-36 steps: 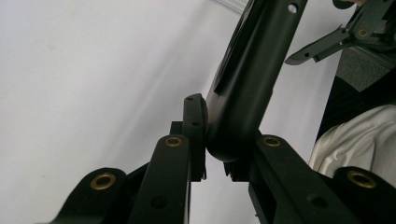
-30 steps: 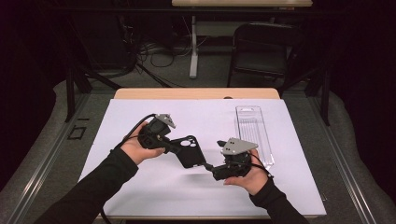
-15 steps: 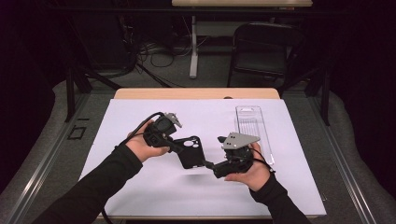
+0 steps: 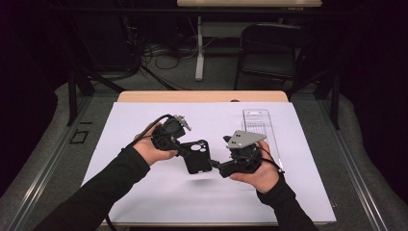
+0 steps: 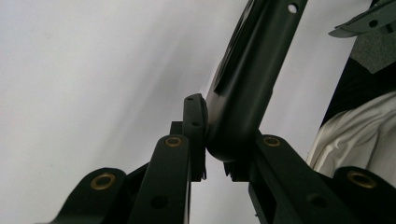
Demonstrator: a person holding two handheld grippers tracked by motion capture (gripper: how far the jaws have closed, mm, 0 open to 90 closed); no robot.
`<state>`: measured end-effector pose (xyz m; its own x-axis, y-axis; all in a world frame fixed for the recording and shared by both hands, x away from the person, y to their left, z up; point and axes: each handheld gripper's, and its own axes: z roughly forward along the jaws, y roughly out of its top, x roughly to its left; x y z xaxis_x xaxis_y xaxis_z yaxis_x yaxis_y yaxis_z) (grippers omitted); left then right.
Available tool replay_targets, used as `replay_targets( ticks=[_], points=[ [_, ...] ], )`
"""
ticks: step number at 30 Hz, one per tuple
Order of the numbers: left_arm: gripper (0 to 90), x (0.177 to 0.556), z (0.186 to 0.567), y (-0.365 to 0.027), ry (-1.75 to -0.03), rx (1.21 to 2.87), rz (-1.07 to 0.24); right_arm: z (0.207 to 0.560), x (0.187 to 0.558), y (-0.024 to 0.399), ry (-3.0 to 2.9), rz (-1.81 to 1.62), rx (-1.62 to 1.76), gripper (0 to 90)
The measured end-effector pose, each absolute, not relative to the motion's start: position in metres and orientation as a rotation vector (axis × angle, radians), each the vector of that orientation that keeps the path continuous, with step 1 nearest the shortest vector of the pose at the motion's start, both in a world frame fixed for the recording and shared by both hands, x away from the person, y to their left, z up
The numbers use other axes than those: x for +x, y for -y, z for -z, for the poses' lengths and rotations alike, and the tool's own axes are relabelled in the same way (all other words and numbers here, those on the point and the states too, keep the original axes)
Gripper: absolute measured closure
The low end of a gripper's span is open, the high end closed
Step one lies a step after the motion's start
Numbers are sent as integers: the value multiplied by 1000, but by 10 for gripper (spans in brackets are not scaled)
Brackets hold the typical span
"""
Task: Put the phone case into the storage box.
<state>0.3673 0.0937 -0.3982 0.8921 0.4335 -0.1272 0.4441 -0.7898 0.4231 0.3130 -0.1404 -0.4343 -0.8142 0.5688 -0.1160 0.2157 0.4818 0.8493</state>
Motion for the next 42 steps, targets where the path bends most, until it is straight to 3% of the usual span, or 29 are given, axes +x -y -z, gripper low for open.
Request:
replay_targets(
  ticks=[9,20,42],
  points=[
    [813,368,399,-88,-647,2623,37,429,312,139,-2328,-1251,639,212],
    [813,367,401,-81,-642,2635,40,431,309,143,-2324,-1237,625,365],
    [813,365,408,-68,-631,2664,65,432,303,139,-2337,-1195,598,488]
  ],
)
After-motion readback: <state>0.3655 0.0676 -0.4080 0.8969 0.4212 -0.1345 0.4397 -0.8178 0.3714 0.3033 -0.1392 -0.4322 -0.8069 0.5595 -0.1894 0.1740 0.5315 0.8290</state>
